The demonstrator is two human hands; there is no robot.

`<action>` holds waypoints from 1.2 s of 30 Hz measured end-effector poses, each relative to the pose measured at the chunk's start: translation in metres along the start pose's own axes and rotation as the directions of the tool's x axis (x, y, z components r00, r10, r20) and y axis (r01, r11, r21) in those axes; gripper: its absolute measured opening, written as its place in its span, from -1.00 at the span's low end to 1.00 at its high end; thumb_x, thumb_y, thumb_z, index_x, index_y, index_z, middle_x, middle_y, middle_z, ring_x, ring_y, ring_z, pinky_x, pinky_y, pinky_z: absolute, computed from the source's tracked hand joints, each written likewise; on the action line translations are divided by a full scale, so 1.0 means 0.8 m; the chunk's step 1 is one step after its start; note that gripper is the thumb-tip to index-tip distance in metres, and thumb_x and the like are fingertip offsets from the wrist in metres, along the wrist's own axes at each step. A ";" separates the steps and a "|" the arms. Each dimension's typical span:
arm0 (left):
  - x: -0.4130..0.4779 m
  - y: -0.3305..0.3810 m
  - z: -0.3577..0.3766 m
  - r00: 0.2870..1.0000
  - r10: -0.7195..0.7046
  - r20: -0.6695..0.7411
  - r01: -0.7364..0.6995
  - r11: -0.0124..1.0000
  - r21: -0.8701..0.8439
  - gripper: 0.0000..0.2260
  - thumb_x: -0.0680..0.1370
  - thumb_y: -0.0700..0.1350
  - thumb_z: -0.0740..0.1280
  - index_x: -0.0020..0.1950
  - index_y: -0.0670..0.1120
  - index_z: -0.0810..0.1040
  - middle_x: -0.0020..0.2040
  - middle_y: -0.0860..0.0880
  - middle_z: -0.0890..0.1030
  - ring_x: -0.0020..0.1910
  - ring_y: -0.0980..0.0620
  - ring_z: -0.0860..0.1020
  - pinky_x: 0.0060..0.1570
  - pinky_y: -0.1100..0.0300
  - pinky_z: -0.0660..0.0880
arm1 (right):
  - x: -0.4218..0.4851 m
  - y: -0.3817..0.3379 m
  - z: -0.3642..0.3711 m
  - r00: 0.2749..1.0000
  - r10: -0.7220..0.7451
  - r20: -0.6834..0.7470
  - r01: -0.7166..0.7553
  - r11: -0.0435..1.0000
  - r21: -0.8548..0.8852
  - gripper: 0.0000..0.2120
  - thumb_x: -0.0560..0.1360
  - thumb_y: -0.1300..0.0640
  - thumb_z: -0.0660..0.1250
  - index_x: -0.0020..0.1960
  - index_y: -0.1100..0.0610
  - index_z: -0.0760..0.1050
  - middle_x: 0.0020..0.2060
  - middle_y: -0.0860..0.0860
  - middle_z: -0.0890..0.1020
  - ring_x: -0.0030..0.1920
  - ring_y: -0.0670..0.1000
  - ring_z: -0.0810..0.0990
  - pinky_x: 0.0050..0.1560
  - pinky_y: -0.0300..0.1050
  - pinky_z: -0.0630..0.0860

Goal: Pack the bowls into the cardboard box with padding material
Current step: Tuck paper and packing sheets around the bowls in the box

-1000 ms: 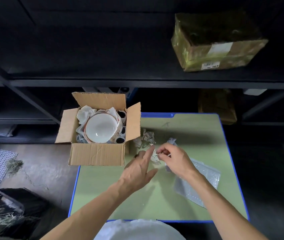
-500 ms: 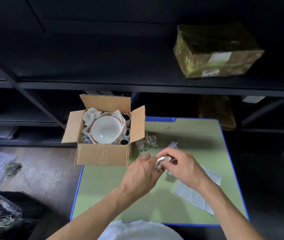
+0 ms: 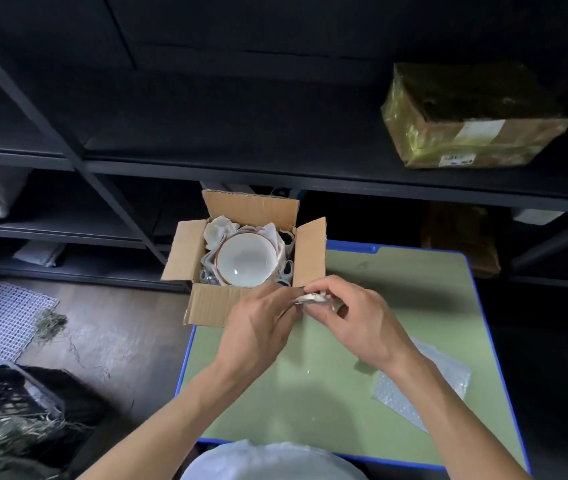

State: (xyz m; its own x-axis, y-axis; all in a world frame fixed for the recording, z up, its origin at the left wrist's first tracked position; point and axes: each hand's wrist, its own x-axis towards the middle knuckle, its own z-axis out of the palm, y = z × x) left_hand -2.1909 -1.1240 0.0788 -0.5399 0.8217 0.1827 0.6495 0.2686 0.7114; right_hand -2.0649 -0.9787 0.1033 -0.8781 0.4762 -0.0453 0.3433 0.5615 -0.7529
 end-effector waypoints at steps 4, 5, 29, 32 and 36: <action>0.000 -0.027 -0.034 0.994 0.033 -0.102 -0.025 0.997 0.080 -0.80 0.55 -0.15 0.39 0.14 0.05 0.65 -0.02 0.09 0.55 -0.07 0.04 0.52 -0.13 0.14 0.47 | 0.017 -0.027 0.023 0.998 -0.059 -0.019 0.057 0.993 -0.101 -0.82 0.55 -0.14 0.35 0.09 -0.15 0.43 -0.13 -0.19 0.59 -0.21 -0.21 0.49 -0.14 -0.15 0.47; 0.000 -0.033 -0.043 0.993 0.035 -0.116 -0.024 0.995 0.096 -0.82 0.54 -0.15 0.39 0.12 0.03 0.63 -0.04 0.11 0.55 -0.08 0.04 0.51 -0.12 0.13 0.46 | 0.022 -0.034 0.029 0.997 -0.069 -0.018 0.067 0.991 -0.118 -0.81 0.54 -0.13 0.36 0.08 -0.13 0.41 -0.14 -0.19 0.60 -0.25 -0.23 0.48 -0.16 -0.14 0.46; 0.055 -0.179 -0.136 0.991 -0.009 0.134 -0.009 0.991 0.135 -0.78 0.44 -0.31 0.30 -0.01 -0.03 0.52 -0.15 0.09 0.53 -0.13 0.02 0.44 -0.15 -0.01 0.50 | 0.115 -0.108 0.181 0.999 -0.012 0.040 0.020 0.978 -0.206 -0.77 0.48 0.26 0.32 0.04 0.00 0.42 -0.08 -0.11 0.61 0.00 0.04 0.51 -0.14 0.05 0.52; 0.062 -0.178 -0.138 0.972 -0.009 0.236 -0.025 0.990 0.140 -0.78 0.44 -0.28 0.25 0.00 -0.03 0.56 -0.06 0.05 0.53 -0.09 0.03 0.48 -0.06 0.05 0.50 | 0.120 -0.108 0.178 0.998 -0.003 0.058 0.016 0.974 -0.225 -0.81 0.51 0.19 0.33 0.07 0.00 0.40 -0.08 -0.04 0.63 -0.04 0.08 0.54 -0.15 0.09 0.53; 0.059 -0.185 -0.136 0.968 0.045 0.247 -0.080 0.988 0.133 -0.88 0.52 -0.16 0.26 -0.02 -0.01 0.56 -0.04 0.05 0.54 -0.08 0.03 0.49 -0.05 0.09 0.48 | 0.124 -0.110 0.177 0.998 -0.024 0.057 0.041 0.951 -0.305 -0.84 0.52 0.23 0.29 0.06 0.06 0.42 -0.21 0.01 0.56 -0.10 0.15 0.49 -0.20 0.09 0.51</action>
State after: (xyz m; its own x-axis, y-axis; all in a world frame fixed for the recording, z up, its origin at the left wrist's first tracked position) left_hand -2.3710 -1.1796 0.0563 -0.3613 0.9315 0.0409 0.7560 0.2670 0.5977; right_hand -2.2295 -1.0767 0.0725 -0.9039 0.4228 -0.0647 0.3926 0.7600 -0.5179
